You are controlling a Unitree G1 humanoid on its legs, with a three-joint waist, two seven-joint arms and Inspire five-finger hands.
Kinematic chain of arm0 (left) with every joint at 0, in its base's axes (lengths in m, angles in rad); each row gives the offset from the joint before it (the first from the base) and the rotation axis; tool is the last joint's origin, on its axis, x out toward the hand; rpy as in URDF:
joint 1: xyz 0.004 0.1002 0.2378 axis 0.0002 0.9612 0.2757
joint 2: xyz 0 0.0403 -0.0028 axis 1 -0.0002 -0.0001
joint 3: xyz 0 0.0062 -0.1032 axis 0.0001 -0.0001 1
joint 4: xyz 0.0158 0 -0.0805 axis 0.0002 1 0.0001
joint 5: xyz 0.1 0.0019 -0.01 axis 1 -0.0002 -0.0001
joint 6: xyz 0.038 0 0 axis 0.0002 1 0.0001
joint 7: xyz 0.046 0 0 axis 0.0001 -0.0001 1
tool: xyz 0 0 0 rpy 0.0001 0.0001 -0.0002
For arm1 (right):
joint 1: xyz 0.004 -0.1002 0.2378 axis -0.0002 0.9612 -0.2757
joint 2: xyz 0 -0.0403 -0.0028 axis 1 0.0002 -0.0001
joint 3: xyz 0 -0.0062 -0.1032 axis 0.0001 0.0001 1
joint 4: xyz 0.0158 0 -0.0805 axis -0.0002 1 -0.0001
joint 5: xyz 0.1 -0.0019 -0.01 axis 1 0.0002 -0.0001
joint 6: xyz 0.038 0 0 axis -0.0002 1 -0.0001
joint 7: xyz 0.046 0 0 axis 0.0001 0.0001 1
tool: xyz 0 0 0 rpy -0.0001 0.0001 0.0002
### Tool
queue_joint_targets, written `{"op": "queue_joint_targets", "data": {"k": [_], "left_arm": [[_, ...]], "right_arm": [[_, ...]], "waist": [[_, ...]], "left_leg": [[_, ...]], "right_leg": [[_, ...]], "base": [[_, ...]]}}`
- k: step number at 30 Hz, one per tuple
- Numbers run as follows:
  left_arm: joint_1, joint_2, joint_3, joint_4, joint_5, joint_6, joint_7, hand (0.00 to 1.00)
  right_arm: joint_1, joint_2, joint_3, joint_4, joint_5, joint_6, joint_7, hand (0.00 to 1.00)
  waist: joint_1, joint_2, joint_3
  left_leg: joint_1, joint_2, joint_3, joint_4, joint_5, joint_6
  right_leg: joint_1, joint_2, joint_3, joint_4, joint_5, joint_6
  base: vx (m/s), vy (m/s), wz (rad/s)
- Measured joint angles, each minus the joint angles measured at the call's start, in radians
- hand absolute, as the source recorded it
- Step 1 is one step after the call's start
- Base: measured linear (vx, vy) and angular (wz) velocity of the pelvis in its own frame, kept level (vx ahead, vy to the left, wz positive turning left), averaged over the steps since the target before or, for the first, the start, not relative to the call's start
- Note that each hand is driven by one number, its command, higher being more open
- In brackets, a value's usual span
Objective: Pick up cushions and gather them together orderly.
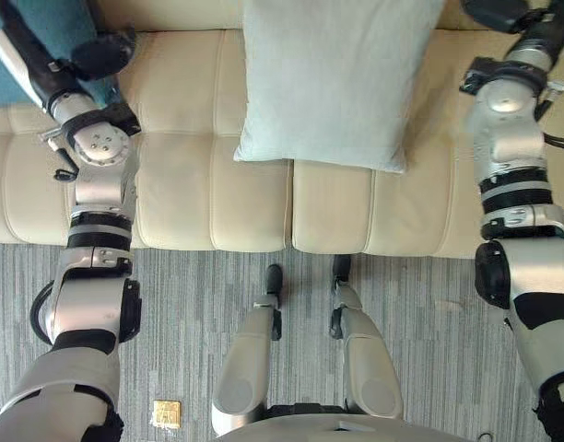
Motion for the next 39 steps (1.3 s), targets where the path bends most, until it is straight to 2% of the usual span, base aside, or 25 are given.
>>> {"op": "queue_joint_targets", "data": {"k": [5, 7, 9, 10, 12, 13, 14, 15, 17, 19, 20, 22, 23, 24, 27, 28, 31, 34, 39], "left_arm": [[0.098, 0.016, 0.099, -0.043, -0.017, -0.001, 0.003, 1.00], [0.204, 0.004, 0.134, -0.150, -0.028, -0.004, -0.003, 1.00], [0.328, -0.066, 0.189, -0.260, -0.028, -0.019, -0.016, 1.00], [0.411, -0.126, 0.210, -0.314, -0.028, -0.029, -0.026, 1.00], [0.501, -0.189, 0.216, -0.349, -0.029, -0.034, -0.042, 1.00], [0.618, -0.289, 0.214, -0.372, -0.028, -0.033, -0.076, 1.00], [0.680, -0.347, 0.210, -0.374, -0.028, -0.031, -0.098, 1.00], [0.682, -0.348, 0.210, -0.374, -0.028, -0.031, -0.099, 1.00], [0.841, -0.463, 0.174, -0.374, -0.028, -0.016, -0.157, 1.00], [0.929, -0.507, 0.148, -0.371, -0.028, -0.005, -0.202, 1.00], [1.013, -0.537, 0.129, -0.365, -0.025, 0.003, -0.258, 1.00], [1.056, -0.551, 0.128, -0.353, -0.025, 0.005, -0.293, 1.00], [1.113, -0.569, 0.131, -0.325, -0.024, 0.009, -0.328, 1.00], [1.126, -0.572, 0.131, -0.315, -0.024, 0.010, -0.338, 1.00], [1.178, -0.581, 0.134, -0.220, -0.004, 0.013, -0.390, 1.00], [1.179, -0.589, 0.146, -0.153, 0.001, 0.015, -0.403, 1.00], [1.180, -0.601, 0.154, -0.039, 0.033, 0.024, -0.416, 1.00], [1.181, -0.611, 0.170, 0.040, 0.044, 0.029, -0.427, 1.00], [1.170, -0.606, 0.182, 0.106, 0.074, 0.034, -0.431, 1.00]], "right_arm": [[0.025, -0.065, -0.123, -0.039, 0.029, -0.035, -0.022, 1.00], [0.104, -0.065, -0.174, -0.126, 0.048, -0.070, -0.026, 1.00], [0.235, -0.058, -0.207, -0.221, 0.067, -0.084, -0.020, 1.00], [0.328, -0.035, -0.231, -0.272, 0.066, -0.085, -0.002, 1.00], [0.428, 0.004, -0.247, -0.318, 0.066, -0.086, 0.020, 1.00], [0.561, 0.077, -0.276, -0.365, 0.065, -0.085, 0.056, 1.00], [0.634, 0.119, -0.288, -0.386, 0.065, -0.083, 0.075, 1.00], [0.636, 0.121, -0.288, -0.386, 0.065, -0.083, 0.075, 1.00], [0.821, 0.229, -0.306, -0.421, 0.065, -0.083, 0.122, 1.00], [0.939, 0.283, -0.306, -0.435, 0.064, -0.082, 0.158, 1.00], [1.064, 0.341, -0.307, -0.460, 0.063, -0.079, 0.204, 1.00], [1.143, 0.374, -0.304, -0.477, 0.060, -0.078, 0.233, 1.00], [1.257, 0.414, -0.297, -0.500, 0.046, -0.078, 0.267, 1.00], [1.284, 0.422, -0.295, -0.503, 0.041, -0.078, 0.277, 1.00], [1.424, 0.445, -0.252, -0.490, 0.012, -0.079, 0.318, 1.00], [1.439, 0.444, -0.233, -0.434, 0.001, -0.079, 0.331, 1.00], [1.435, 0.456, -0.219, -0.300, -0.024, -0.078, 0.351, 1.00], [1.435, 0.477, -0.214, -0.207, -0.034, -0.074, 0.367, 1.00], [1.434, 0.489, -0.233, -0.114, -0.035, -0.067, 0.382, 1.00]], "waist": [[0.014, 0.001, 0.001], [0.015, 0.001, 0.001], [0.017, 0.001, 0.000], [0.019, 0.001, -0.001], [0.019, 0.002, -0.005], [0.019, 0.003, -0.016], [0.018, 0.003, -0.021], [0.018, 0.003, -0.021], [0.018, 0.003, -0.023], [0.018, 0.002, -0.038], [0.019, 0.002, -0.051], [0.019, 0.002, -0.070], [0.022, 0.003, -0.111], [0.022, 0.004, -0.125], [0.022, 0.003, -0.218], [0.022, 0.000, -0.251], [0.025, -0.001, -0.306], [0.033, 0.000, -0.344], [0.049, 0.000, -0.355]], "left_leg": [[0.027, -0.001, 0.000, -0.009, 0.000, 0.000], [0.051, -0.001, 0.002, -0.022, 0.000, 0.000], [0.080, 0.000, 0.002, -0.034, 0.000, 0.000], [0.101, 0.001, 0.004, -0.049, 0.000, 0.000], [0.117, 0.002, 0.007, -0.061, 0.000, 0.000], [0.125, 0.002, 0.011, -0.075, 0.000, 0.000], [0.129, 0.003, 0.012, -0.081, 0.000, 0.000], [0.129, 0.003, 0.012, -0.081, 0.000, 0.000], [0.152, 0.010, 0.013, -0.096, -0.003, -0.003], [0.155, 0.016, 0.013, -0.098, -0.006, -0.007], [0.173, 0.026, 0.015, -0.097, -0.014, -0.009], [0.186, 0.035, 0.020, -0.095, -0.022, -0.011], [0.208, 0.046, 0.027, -0.092, -0.040, -0.011], [0.214, 0.049, 0.028, -0.092, -0.047, -0.008], [0.257, 0.071, 0.028, -0.096, -0.065, -0.019], [0.282, 0.080, 0.029, -0.100, -0.068, -0.032], [0.321, 0.096, 0.034, -0.115, -0.075, -0.042], [0.351, 0.107, 0.049, -0.131, -0.077, -0.047], [0.411, 0.122, 0.096, -0.139, -0.088, -0.058]], "right_leg": [[0.028, 0.000, 0.001, -0.013, 0.002, 0.001], [0.052, 0.000, 0.002, -0.025, 0.003, 0.001], [0.078, 0.002, 0.004, -0.034, 0.003, 0.001], [0.093, 0.003, 0.006, -0.039, 0.002, 0.001], [0.103, 0.004, 0.011, -0.045, 0.000, -0.002], [0.108, 0.005, 0.016, -0.057, 0.000, -0.002], [0.111, 0.007, 0.018, -0.061, 0.000, -0.002], [0.112, 0.007, 0.018, -0.061, 0.000, -0.002], [0.130, 0.015, 0.018, -0.067, -0.004, -0.006], [0.133, 0.020, 0.017, -0.067, -0.008, -0.006], [0.151, 0.027, 0.017, -0.066, -0.017, -0.006], [0.163, 0.032, 0.017, -0.064, -0.025, -0.008], [0.185, 0.041, 0.014, -0.059, -0.046, -0.009], [0.191, 0.043, 0.013, -0.059, -0.050, -0.011], [0.231, 0.056, 0.000, -0.054, -0.075, -0.018], [0.250, 0.064, -0.003, -0.047, -0.087, -0.019], [0.273, 0.075, -0.006, -0.028, -0.112, -0.018], [0.285, 0.084, -0.002, -0.020, -0.126, -0.018], [0.327, 0.096, 0.024, -0.007, -0.133, -0.017]], "base": [[0.04, 0.015, -0.01], [0.06, 0.023, -0.03], [0.07, 0.033, -0.05], [0.05, 0.030, -0.07], [0.05, 0.029, -0.09], [0.05, 0.027, -0.10], [0.03, 0.017, -0.07], [0.05, 0.020, -0.05], [0.05, 0.020, -0.04], [0.04, 0.016, -0.03], [0.03, 0.011, -0.05], [0.01, 0.001, -0.08], [0.03, 0.003, -0.10], [0.05, 0.017, -0.09], [0.08, -0.006, -0.02], [0.10, -0.035, -0.02], [0.10, -0.033, -0.03], [0.07, -0.009, -0.07], [0.04, 0.013, -0.15]]}}
